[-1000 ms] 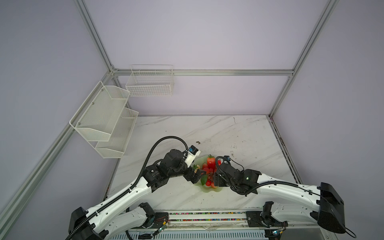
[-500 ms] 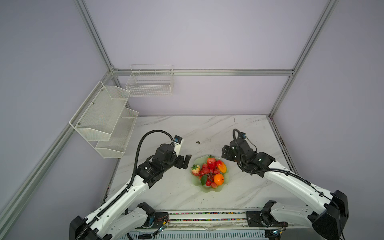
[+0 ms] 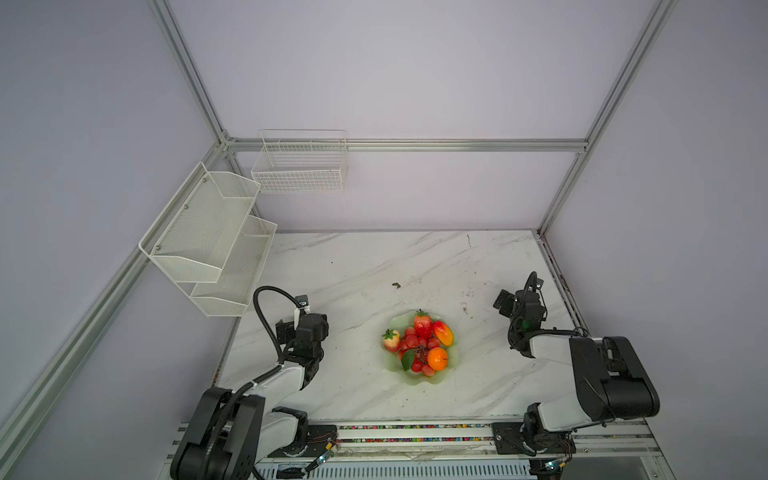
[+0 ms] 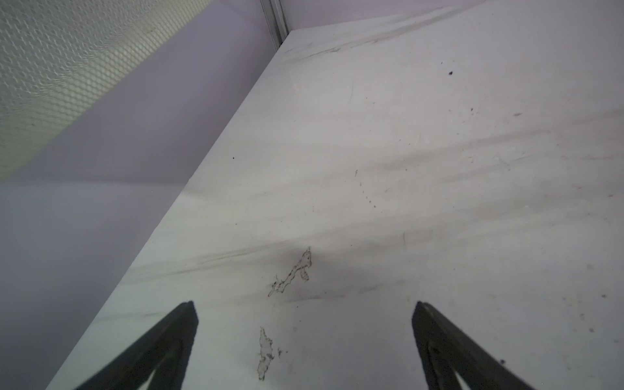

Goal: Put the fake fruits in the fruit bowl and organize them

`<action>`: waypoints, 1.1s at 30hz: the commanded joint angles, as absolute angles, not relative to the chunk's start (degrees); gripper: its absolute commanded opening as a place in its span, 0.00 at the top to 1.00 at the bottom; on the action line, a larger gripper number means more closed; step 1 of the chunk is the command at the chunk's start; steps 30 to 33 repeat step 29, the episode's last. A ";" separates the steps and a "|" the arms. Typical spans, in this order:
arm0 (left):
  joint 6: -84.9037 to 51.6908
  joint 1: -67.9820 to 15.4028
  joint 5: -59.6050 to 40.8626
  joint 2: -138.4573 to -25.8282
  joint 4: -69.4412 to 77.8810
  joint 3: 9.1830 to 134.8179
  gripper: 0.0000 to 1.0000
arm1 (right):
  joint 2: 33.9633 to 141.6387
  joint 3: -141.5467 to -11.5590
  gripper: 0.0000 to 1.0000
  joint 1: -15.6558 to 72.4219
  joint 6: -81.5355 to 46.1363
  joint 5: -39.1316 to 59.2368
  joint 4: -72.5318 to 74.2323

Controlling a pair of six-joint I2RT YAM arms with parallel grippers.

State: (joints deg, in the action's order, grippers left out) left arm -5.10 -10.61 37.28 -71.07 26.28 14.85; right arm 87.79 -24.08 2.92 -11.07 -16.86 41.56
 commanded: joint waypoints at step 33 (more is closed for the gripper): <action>-1.64 -1.03 17.75 -90.26 55.41 21.27 0.00 | 101.78 -26.75 0.03 3.87 3.48 -3.89 75.72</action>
